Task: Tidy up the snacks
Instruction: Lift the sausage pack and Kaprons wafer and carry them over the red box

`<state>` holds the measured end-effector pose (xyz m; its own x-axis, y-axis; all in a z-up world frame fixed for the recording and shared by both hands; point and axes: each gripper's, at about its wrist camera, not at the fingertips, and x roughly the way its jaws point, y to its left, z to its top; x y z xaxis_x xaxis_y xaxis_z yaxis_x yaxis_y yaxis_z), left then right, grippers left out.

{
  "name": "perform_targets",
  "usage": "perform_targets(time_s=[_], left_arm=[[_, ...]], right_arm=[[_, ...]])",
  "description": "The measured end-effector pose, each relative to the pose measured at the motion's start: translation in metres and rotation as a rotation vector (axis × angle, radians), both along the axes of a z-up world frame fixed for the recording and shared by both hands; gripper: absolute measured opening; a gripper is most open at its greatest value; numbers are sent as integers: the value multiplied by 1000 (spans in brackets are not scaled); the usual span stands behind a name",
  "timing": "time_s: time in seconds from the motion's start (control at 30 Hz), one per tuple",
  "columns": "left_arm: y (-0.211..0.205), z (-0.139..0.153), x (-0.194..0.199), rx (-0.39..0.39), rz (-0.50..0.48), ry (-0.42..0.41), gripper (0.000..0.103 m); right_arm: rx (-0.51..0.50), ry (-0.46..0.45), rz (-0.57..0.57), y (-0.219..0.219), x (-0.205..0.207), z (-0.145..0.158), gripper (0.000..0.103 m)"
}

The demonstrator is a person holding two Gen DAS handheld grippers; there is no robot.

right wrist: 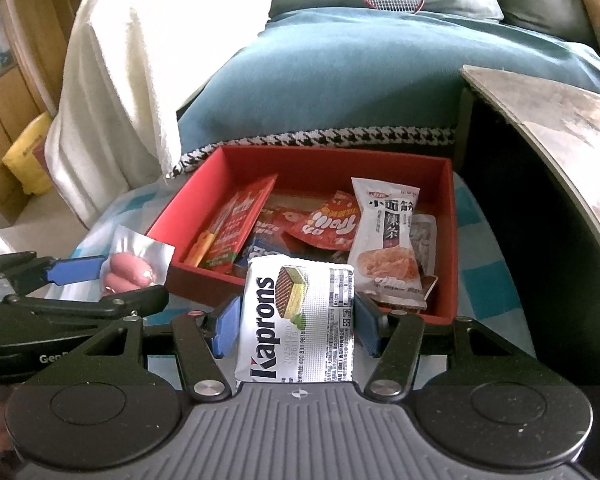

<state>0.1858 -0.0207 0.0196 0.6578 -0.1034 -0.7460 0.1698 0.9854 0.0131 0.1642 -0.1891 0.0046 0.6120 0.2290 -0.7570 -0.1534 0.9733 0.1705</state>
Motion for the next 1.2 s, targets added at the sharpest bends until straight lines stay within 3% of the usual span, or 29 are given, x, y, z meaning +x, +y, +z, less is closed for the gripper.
perform_targets(time_s=[1.2], left_arm=[[-10, 18, 26, 3, 12, -85, 61]], right_arm=[[8, -50, -41, -6, 26, 12, 66]])
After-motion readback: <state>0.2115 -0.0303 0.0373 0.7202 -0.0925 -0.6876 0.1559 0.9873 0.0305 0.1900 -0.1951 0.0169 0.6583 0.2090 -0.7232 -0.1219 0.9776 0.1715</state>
